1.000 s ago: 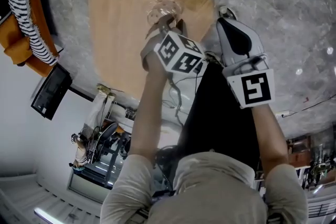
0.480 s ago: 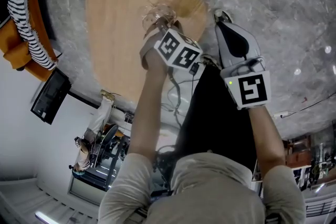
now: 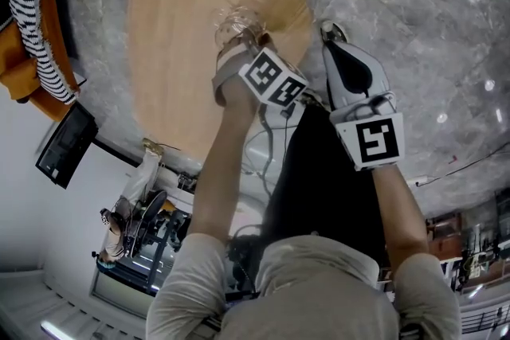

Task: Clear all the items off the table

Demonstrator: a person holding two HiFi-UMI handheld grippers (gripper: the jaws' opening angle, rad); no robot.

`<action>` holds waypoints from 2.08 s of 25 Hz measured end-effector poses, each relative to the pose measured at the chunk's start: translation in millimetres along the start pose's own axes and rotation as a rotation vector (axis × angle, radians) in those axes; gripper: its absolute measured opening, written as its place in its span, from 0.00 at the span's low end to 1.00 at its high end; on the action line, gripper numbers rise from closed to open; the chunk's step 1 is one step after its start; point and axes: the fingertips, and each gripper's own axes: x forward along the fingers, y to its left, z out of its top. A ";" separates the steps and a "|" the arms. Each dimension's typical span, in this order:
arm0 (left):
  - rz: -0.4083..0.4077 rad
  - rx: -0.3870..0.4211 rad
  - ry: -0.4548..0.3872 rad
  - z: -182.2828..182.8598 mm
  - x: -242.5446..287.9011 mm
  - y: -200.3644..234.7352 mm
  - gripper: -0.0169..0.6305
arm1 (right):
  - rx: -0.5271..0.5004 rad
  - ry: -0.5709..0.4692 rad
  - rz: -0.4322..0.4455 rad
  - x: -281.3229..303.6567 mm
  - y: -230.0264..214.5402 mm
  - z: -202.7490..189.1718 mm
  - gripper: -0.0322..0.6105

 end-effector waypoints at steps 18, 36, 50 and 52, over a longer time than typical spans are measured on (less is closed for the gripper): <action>0.003 -0.355 -0.367 -5.5 -86.8 -7.0 0.16 | -0.090 -0.049 0.054 -6.5 53.0 8.9 0.06; 0.152 -0.741 -0.761 -66.2 -325.8 20.7 0.16 | -0.263 -0.266 0.155 -95.5 183.4 140.7 0.06; 0.327 -0.903 -1.056 -145.9 -472.1 -7.1 0.16 | -0.469 -0.499 0.201 -189.6 300.7 203.2 0.06; 0.358 -0.913 -1.122 -162.8 -500.2 -7.6 0.16 | -0.504 -0.531 0.210 -204.6 329.9 214.4 0.06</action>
